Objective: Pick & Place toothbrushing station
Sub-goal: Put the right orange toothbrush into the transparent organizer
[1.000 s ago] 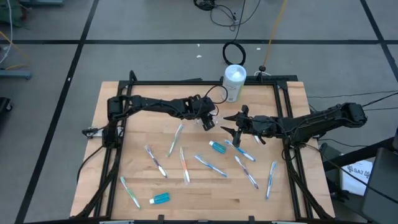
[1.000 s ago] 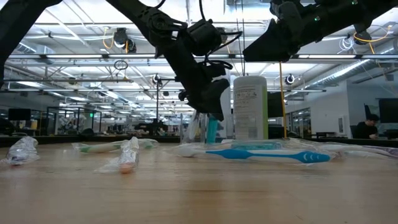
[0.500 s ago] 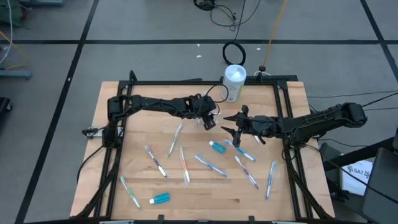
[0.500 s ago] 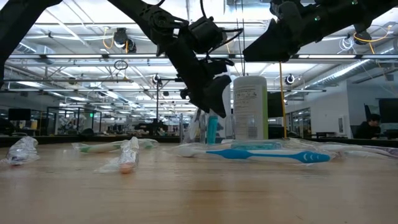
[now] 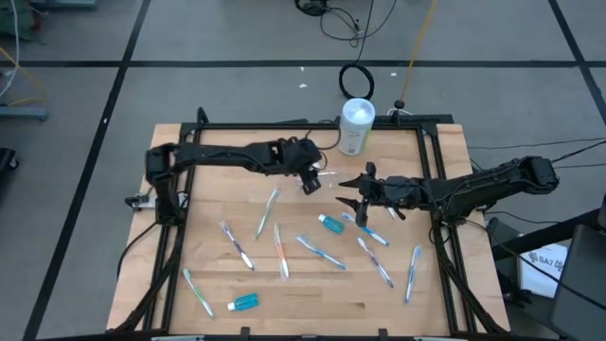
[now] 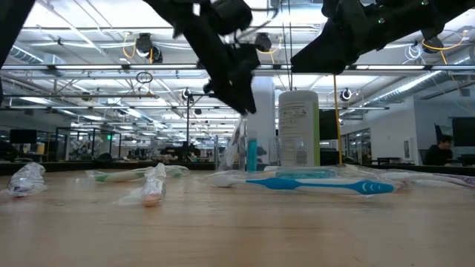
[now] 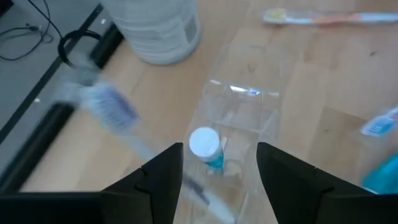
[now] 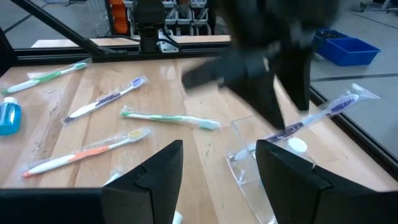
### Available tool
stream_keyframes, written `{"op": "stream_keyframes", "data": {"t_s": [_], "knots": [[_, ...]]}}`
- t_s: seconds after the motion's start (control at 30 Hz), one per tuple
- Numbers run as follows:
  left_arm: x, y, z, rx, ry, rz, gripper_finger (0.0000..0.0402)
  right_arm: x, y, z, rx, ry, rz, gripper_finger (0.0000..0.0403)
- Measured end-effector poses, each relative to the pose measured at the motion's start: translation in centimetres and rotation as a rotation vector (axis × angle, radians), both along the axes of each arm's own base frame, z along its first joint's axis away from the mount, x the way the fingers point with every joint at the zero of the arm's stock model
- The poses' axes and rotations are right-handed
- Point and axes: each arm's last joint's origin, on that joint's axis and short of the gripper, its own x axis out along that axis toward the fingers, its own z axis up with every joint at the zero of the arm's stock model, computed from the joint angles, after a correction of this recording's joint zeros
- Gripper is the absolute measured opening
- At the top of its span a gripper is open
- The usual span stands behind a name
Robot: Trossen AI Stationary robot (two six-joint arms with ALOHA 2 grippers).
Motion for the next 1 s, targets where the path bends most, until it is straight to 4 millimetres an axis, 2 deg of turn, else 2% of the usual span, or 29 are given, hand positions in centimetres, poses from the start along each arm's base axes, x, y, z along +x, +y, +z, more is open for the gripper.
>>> {"op": "stream_keyframes", "data": {"t_s": [0.2, 0.3, 0.43, 0.7, 0.87, 1.0], "knots": [[-3.7, -2.0, 5.6, 0.009, -0.044, -0.03, 0.0212, 0.0, 0.0, 0.0, 0.0, 0.005, 0.0, 0.0196], [-5.3, -3.6, 7.3, 0.002, -0.045, -0.063, 0.0212, 0.0, 0.0, -0.1, -0.001, 0.009, 0.0, 0.0196], [-7.0, -6.2, 8.6, -0.022, -0.019, -0.109, 0.0212, 0.0, 0.0, -0.1, 0.001, 0.013, -0.001, 0.0196], [-8.3, -11.1, 7.3, -0.02, 0.108, -0.106, 0.0212, -0.1, 0.1, -0.3, 0.041, 0.024, -0.007, 0.0196], [-9.4, -13.4, 5.1, -0.034, 0.152, -0.121, 0.0212, -0.2, 0.8, -0.5, 0.045, 0.04, 0.019, 0.0196], [-11.4, -14.4, 2.5, -0.036, 0.17, -0.032, 0.0212, -0.3, 1.5, -0.7, 0.045, 0.064, 0.05, 0.0196]]}}
